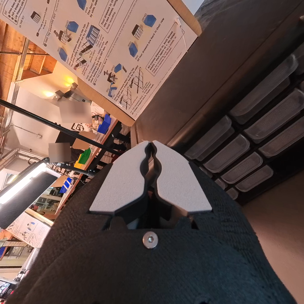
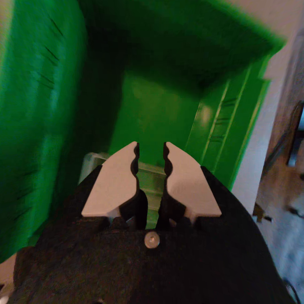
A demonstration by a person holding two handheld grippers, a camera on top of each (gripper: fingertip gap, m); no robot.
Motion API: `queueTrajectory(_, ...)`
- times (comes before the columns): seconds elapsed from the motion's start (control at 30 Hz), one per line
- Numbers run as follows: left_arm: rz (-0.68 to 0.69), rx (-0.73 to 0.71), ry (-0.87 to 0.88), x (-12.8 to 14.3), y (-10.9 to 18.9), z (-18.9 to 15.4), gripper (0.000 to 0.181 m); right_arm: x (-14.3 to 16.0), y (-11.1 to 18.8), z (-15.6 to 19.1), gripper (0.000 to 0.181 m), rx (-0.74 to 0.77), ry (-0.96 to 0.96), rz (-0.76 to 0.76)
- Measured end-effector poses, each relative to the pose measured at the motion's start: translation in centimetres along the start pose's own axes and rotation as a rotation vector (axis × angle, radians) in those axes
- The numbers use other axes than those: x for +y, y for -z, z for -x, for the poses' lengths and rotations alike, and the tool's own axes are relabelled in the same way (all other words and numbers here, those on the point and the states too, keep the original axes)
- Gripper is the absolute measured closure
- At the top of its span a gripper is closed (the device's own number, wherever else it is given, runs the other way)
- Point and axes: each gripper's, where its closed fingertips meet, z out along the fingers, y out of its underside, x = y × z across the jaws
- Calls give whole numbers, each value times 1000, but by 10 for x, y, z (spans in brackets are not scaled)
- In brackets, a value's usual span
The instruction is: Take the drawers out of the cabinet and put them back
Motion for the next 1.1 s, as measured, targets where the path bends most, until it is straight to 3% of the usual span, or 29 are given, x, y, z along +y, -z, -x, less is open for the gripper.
queueTrajectory(0.1, 4, 3, -5, 0, 0, 0, 181, -47, 46, 20, 153, -31, -4, -356)
queueTrajectory(0.2, 7, -4, -15, 0, 0, -1, 180, -97, 121, 65, 153, -203, -2, -845)
queueTrajectory(0.27, 4, -5, -13, -1, -1, -1, 180, -114, 182, 103, 140, -361, 88, -1234)
queueTrajectory(0.3, 2, -4, -9, -1, -1, -1, 181, -116, 206, 124, 130, -432, 154, -1371)
queueTrajectory(0.33, 0, -2, -5, -1, -1, -1, 181, -116, 218, 145, 125, -486, 214, -1404)
queueTrajectory(0.4, -4, 2, 0, -1, -1, -1, 181, -122, 217, 178, 115, -509, 303, -1349)
queueTrajectory(0.43, -6, 4, 2, -1, -1, -1, 181, -126, 211, 192, 121, -487, 360, -1309)
queueTrajectory(0.47, -7, 5, 3, -1, -1, -1, 181, -131, 202, 204, 132, -451, 425, -1257)
queueTrajectory(0.53, -10, 4, -3, -1, -2, -2, 180, -141, 181, 221, 179, -431, 469, -1120)
queueTrajectory(0.63, -11, -9, -46, -2, -2, -2, 180, -156, 165, 241, 181, -556, 432, -958)
queueTrajectory(0.73, -11, -30, -87, -3, -1, -2, 181, -177, 146, 238, 181, -452, 450, -891)
queueTrajectory(0.83, -59, -31, -111, -3, 1, -2, 181, -181, 130, 241, 181, -443, 437, -811)
queueTrajectory(0.9, -161, -87, -88, -6, 9, 3, 174, -181, 129, 240, 181, -449, 413, -792)
queueTrajectory(1.0, -276, -111, -110, -5, 29, -2, 147, -180, 129, 240, 180, -454, 399, -806)
queueTrajectory(1.1, -344, -54, -142, 5, 49, -29, 119, -180, 129, 240, 181, -476, 382, -800)
